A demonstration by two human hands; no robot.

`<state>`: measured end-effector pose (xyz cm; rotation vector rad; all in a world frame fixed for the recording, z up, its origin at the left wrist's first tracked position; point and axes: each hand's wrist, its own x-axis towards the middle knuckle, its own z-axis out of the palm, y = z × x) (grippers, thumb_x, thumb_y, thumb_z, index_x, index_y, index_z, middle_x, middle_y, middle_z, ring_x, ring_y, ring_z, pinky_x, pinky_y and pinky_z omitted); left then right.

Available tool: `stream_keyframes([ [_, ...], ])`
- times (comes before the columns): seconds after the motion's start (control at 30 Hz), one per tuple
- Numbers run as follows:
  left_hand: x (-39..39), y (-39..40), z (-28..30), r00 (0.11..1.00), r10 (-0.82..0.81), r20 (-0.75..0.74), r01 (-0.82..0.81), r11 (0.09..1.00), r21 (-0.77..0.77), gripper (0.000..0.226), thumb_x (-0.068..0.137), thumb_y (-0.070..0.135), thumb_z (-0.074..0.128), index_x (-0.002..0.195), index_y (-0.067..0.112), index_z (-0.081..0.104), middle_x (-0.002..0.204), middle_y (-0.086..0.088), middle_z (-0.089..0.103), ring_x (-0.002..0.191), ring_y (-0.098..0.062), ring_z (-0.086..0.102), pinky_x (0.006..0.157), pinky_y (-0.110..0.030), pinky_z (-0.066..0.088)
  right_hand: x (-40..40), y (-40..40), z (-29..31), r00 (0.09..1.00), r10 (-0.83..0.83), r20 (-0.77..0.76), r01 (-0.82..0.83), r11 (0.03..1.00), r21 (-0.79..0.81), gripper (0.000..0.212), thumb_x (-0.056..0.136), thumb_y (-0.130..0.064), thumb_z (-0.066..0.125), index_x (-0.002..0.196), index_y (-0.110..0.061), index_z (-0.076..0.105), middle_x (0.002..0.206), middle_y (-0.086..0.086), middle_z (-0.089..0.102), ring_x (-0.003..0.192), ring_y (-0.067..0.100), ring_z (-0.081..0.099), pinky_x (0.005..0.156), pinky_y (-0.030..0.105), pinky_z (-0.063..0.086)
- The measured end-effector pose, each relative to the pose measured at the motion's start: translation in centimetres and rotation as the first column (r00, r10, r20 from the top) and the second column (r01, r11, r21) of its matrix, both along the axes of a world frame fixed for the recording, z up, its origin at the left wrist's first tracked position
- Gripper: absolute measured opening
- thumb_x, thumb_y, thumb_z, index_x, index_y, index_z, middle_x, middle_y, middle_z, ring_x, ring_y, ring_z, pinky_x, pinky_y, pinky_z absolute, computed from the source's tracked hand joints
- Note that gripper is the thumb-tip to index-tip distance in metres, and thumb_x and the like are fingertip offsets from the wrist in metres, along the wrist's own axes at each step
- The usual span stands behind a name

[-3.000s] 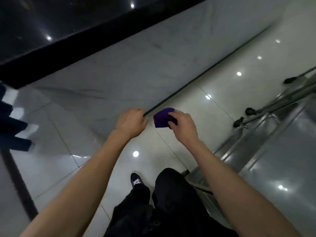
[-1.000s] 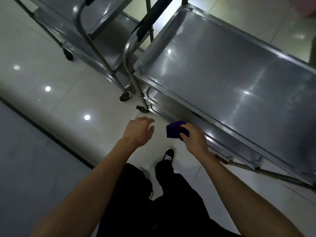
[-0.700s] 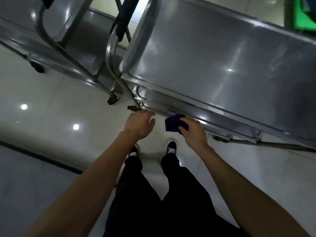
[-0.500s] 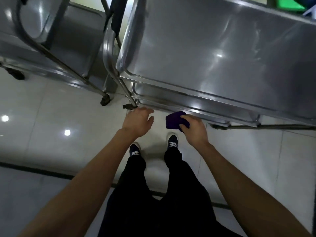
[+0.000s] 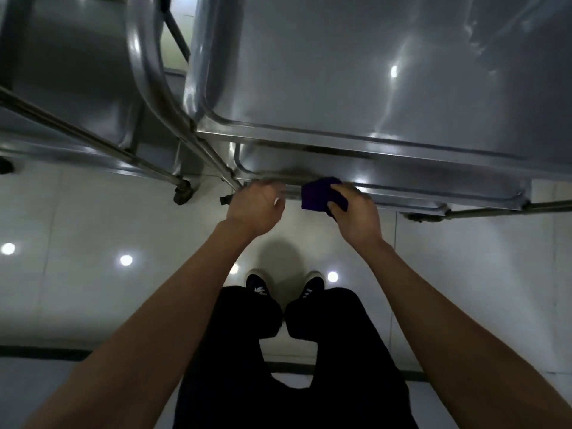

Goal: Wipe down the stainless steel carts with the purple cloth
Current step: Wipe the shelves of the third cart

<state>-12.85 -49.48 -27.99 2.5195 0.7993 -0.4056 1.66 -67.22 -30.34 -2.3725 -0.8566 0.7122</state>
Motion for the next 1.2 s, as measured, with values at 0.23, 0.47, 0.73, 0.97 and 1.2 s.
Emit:
stream_keyframes([
  [0.23,3.8,2.3,-7.3,0.997,-0.009,0.075,0.004,0.998,0.058,0.036,0.097,0.028,0.053,0.131,0.019,0.062,0.130,-0.007,0.062,0.118,-0.031,0.055,0.096,-0.048,0.046,4.6,3.9,-6.7,0.997,-0.022,0.077,0.016,0.997,0.082,0.043,0.098,-0.021,0.061,0.141,-0.018,0.056,0.139,0.006,0.058,0.124,0.029,0.053,0.104,0.042,0.046],
  [0.47,6.0,2.8,-15.6,0.986,0.015,0.163,-0.041,0.987,0.155,0.031,0.097,0.028,0.049,0.122,0.023,0.067,0.131,0.001,0.060,0.125,-0.026,0.048,0.100,-0.046,0.041,6.1,6.3,-15.2,0.968,0.024,0.251,-0.044,0.996,0.074,0.046,0.100,-0.026,0.056,0.145,-0.022,0.050,0.151,0.005,0.046,0.134,0.031,0.040,0.109,0.048,0.038],
  [0.73,4.7,2.3,-22.1,0.896,-0.088,0.436,-0.093,0.921,0.378,0.043,0.087,0.057,0.057,0.118,0.029,0.069,0.127,0.002,0.059,0.123,-0.023,0.051,0.097,-0.046,0.040,6.0,6.6,-19.0,0.904,0.034,0.427,-0.091,0.989,0.114,0.050,0.105,-0.041,0.026,0.150,-0.027,0.041,0.162,0.000,0.029,0.149,0.021,0.020,0.120,0.047,0.013],
  [0.97,3.0,3.0,-22.6,0.845,-0.162,0.510,-0.107,0.883,0.457,0.033,0.085,0.039,0.070,0.116,0.027,0.069,0.123,0.003,0.062,0.121,-0.024,0.054,0.092,-0.045,0.042,5.7,5.9,-18.6,0.808,0.062,0.585,-0.166,0.978,0.125,0.042,0.104,-0.030,0.043,0.146,-0.027,0.050,0.159,0.000,0.036,0.150,0.020,0.022,0.122,0.045,-0.001],
  [1.2,-0.3,4.6,-22.8,0.780,-0.042,0.624,-0.307,0.844,0.441,0.022,0.081,0.026,0.082,0.096,0.011,0.077,0.092,-0.007,0.063,0.089,-0.033,0.058,0.073,-0.049,0.050,5.5,6.5,-18.7,0.870,0.151,0.468,-0.229,0.967,0.113,0.044,0.105,-0.022,0.038,0.149,-0.026,0.045,0.161,0.004,0.031,0.152,0.021,0.018,0.124,0.041,0.007],
])
